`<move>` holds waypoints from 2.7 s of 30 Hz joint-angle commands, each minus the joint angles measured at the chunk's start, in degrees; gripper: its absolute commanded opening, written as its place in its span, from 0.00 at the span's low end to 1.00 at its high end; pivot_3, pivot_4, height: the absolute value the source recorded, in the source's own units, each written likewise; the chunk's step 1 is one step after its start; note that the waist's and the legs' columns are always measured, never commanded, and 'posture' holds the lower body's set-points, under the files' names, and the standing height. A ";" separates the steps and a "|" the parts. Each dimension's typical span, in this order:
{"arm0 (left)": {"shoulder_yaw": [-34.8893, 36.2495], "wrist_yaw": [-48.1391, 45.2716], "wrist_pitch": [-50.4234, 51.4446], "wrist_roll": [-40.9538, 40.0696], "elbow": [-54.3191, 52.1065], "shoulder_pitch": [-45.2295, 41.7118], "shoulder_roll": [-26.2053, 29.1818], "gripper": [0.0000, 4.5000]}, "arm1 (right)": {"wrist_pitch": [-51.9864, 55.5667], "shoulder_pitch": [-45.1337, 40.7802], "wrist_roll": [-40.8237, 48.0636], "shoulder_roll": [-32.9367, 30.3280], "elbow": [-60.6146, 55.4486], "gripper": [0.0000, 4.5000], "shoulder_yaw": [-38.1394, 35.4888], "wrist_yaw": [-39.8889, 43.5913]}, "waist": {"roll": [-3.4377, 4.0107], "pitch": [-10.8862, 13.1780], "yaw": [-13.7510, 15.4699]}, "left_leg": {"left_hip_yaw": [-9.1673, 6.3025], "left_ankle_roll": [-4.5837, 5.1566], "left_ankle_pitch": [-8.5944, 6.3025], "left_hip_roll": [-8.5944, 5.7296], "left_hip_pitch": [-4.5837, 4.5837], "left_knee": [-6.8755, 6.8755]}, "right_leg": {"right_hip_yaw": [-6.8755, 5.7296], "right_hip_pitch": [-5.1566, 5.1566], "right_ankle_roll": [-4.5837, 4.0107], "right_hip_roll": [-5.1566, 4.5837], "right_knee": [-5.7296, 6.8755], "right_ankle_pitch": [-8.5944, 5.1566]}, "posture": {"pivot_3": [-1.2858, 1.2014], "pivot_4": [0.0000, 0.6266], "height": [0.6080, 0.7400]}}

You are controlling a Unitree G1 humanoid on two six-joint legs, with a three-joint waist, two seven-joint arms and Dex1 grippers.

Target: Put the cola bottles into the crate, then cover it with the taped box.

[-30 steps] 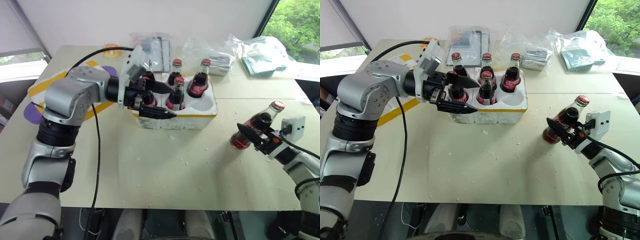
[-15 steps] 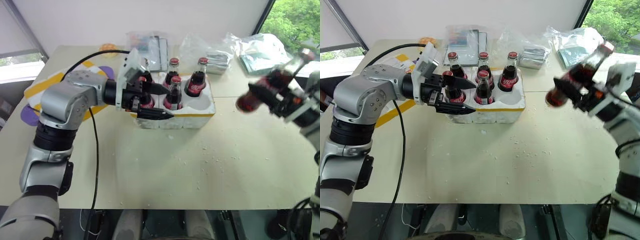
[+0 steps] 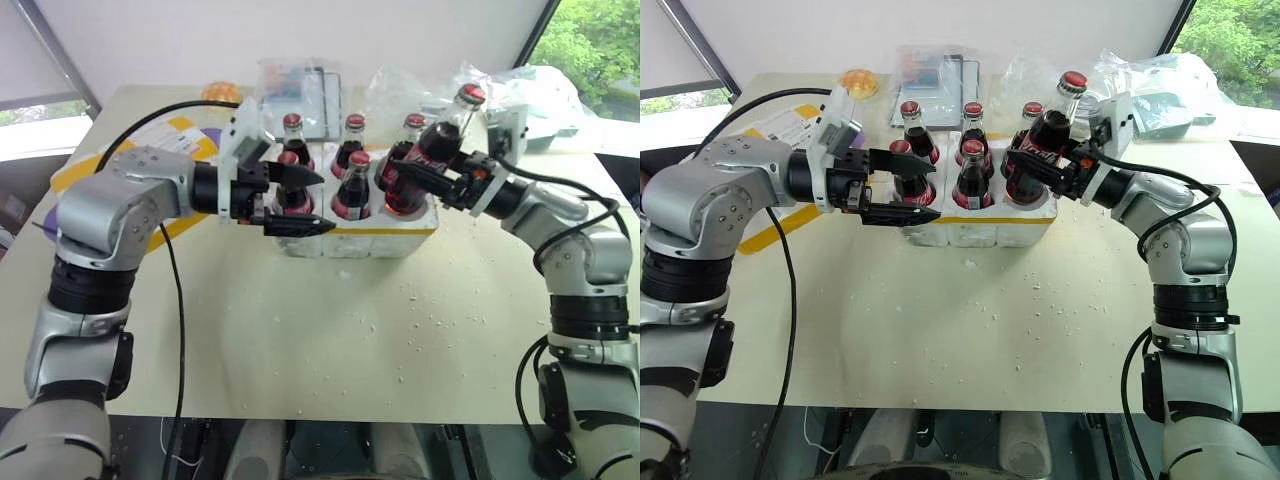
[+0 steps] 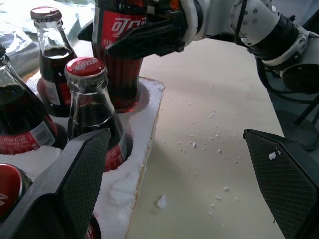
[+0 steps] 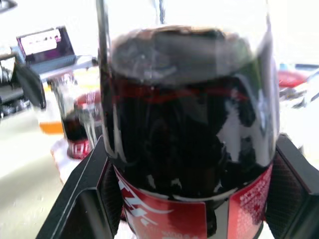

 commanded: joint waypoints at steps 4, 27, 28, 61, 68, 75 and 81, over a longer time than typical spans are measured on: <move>3.40 1.78 0.47 -1.59 -2.81 0.13 1.55 1.00 | -2.73 -1.26 -1.08 -0.58 -1.55 0.63 -0.83 3.21 | 0.00 0.00 -0.07 | 0.00 -0.01 0.01 0.01 0.01 0.02 | 0.00 -0.02 -0.01 0.01 0.04 0.01 | 0.52 0.24 0.98; 11.66 11.87 1.73 -1.15 -11.29 5.98 7.41 1.00 | -7.89 -2.26 -10.00 -1.93 7.24 0.99 3.37 12.38 | -0.02 -0.02 -0.19 | -0.03 -0.05 0.03 0.04 0.09 0.03 | 0.02 0.02 -0.08 0.07 0.06 0.06 | 0.52 0.24 0.98; 13.65 13.06 1.42 -0.06 -12.49 7.79 9.33 1.00 | -7.40 -1.80 -9.46 -3.77 6.11 0.99 2.31 13.40 | -0.02 -0.01 -0.14 | -0.04 -0.05 0.03 0.04 0.08 0.02 | 0.01 0.02 -0.08 0.07 0.06 0.06 | 0.52 0.24 0.98; 10.18 52.07 -66.86 61.85 45.64 36.17 23.74 1.00 | 12.29 -0.29 15.98 -22.99 -12.84 0.99 -13.91 19.29 | -0.16 -0.13 0.96 | 0.50 -0.10 -0.02 0.80 -0.03 -0.12 | 0.04 -0.40 -0.76 0.47 -0.10 0.18 | 0.52 0.24 0.98; 3.43 56.84 -71.96 65.13 56.37 28.37 22.33 1.00 | 12.68 0.49 16.72 -23.54 -13.03 0.99 -14.65 17.78 | -0.17 -0.13 0.03 | 0.51 -0.09 -0.01 0.82 0.01 -0.12 | 0.02 -0.44 -0.74 0.51 0.05 0.19 | 0.52 0.24 0.98; -0.66 58.47 -72.43 65.75 65.90 19.86 19.32 1.00 | 12.09 0.83 16.26 -23.60 -12.68 0.99 -14.88 16.70 | -0.20 -0.15 0.25 | 0.52 -0.08 -0.01 0.82 0.01 -0.06 | 0.02 -0.42 -0.66 0.53 0.09 0.23 | 0.52 0.24 0.98; -2.58 58.73 -73.74 65.72 69.13 16.35 18.76 0.88 | 10.94 2.27 15.31 -23.61 -12.89 1.00 -15.02 15.83 | -0.20 -0.16 0.25 | 0.52 -0.08 -0.01 0.81 0.02 -0.04 | 0.02 -0.39 -0.64 0.53 0.10 0.24 | 0.52 0.24 0.98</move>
